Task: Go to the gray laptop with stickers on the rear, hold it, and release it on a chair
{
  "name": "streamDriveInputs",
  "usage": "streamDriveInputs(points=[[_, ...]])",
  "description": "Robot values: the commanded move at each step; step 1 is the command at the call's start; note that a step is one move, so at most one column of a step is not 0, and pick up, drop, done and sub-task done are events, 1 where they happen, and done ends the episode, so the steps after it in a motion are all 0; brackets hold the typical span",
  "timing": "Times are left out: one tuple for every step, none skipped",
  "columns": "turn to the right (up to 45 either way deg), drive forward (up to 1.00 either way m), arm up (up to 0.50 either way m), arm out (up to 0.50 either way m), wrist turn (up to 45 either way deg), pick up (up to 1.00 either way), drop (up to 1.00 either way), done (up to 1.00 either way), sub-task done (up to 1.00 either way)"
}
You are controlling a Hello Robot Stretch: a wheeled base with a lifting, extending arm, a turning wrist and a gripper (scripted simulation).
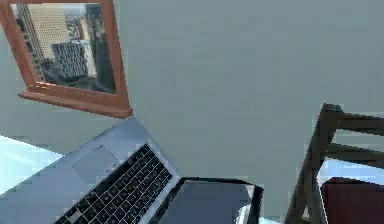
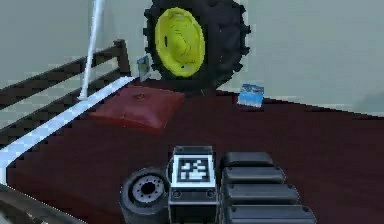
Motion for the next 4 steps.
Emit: streamDriveInputs(points=[[-45.0, 0.00, 0.00, 0.00, 0.0, 0.00, 0.00, 0.00, 0.00], [-24.0, 0.00, 0.00, 0.00, 0.0, 0.00, 0.00, 0.00, 0.00], [0.0, 0.25, 0.00, 0.00, 0.0, 0.00, 0.00, 0.00, 0.00], [-45.0, 0.00, 0.00, 0.00, 0.0, 0.00, 0.00, 0.00, 0.00]])
